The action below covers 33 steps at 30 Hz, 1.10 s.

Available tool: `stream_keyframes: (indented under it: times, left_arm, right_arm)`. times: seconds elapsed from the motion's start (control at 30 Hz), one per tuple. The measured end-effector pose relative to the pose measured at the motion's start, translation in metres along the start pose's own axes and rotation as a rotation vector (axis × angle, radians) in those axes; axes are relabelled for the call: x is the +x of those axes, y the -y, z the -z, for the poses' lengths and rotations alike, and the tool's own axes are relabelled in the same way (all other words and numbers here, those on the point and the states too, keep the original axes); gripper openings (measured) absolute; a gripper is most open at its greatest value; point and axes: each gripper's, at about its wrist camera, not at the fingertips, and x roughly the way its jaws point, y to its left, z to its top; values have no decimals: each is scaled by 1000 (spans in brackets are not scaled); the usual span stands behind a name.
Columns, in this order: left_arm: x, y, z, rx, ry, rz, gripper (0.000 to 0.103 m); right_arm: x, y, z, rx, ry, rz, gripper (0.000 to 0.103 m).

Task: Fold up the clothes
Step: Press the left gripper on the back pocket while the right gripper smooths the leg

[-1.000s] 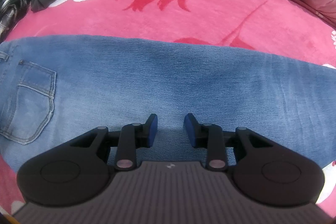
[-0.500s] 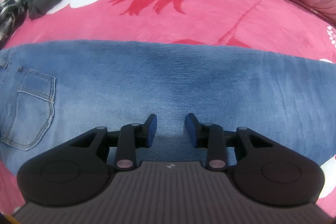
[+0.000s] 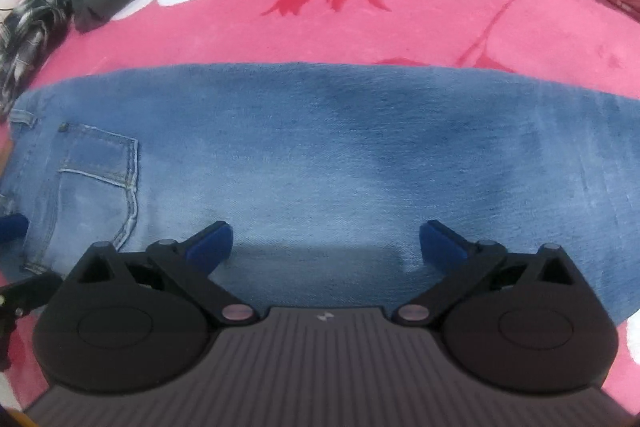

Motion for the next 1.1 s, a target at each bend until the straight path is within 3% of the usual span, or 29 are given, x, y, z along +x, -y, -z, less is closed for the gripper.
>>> stream_keyframes:
  times: [0.73,0.93,1.1]
  left_arm:
    - [3,-9,-6,-128,-17,56,102]
    - [3,-8,-11,-140,-29,47,102]
    - [-2,-9,-21,-167,-39,90,102]
  right_arm:
    - [1,-3,4,57,32,14,102]
    - [1,-4,5,46,36,13,102]
    - [-1,-6,3,49,26,35,102]
